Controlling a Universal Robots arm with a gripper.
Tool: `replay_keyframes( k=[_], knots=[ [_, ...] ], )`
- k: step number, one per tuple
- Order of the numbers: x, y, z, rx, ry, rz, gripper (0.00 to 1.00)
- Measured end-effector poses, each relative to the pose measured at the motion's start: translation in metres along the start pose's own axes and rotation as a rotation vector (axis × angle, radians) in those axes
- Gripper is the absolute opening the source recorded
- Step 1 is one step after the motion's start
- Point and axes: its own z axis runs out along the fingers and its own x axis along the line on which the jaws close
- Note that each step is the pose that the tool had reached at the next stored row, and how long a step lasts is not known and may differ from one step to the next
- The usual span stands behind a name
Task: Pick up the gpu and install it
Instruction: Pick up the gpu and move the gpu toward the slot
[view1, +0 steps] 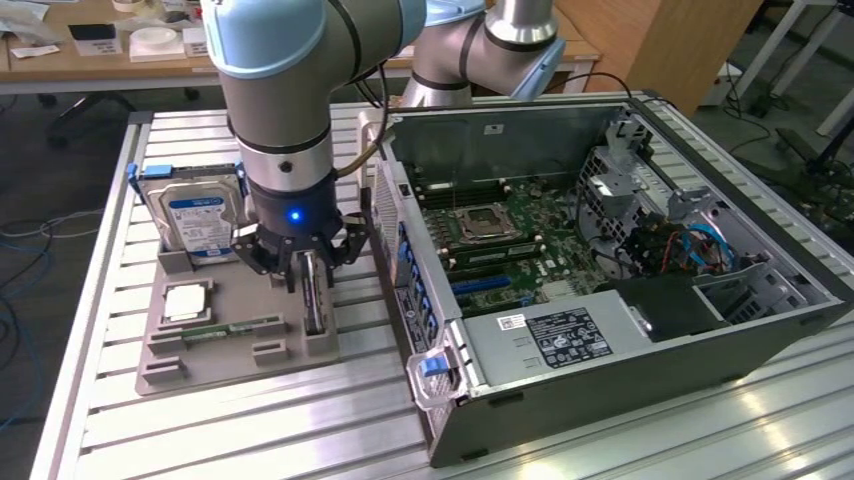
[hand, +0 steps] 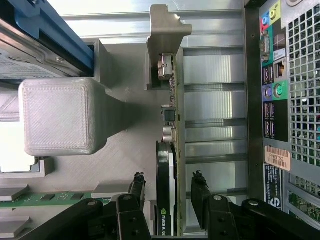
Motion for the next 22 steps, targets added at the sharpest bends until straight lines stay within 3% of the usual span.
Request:
replay_keyframes(
  k=[7, 8, 22],
  knots=[
    [0.0, 0.0, 0.0, 0.0, 0.0, 0.0, 0.49],
    [0.0, 0.0, 0.0, 0.0, 0.0, 0.0, 0.42],
    [-0.0001, 0.0025, 0.0004, -0.0004, 0.0001, 0.0, 0.42]
  ],
)
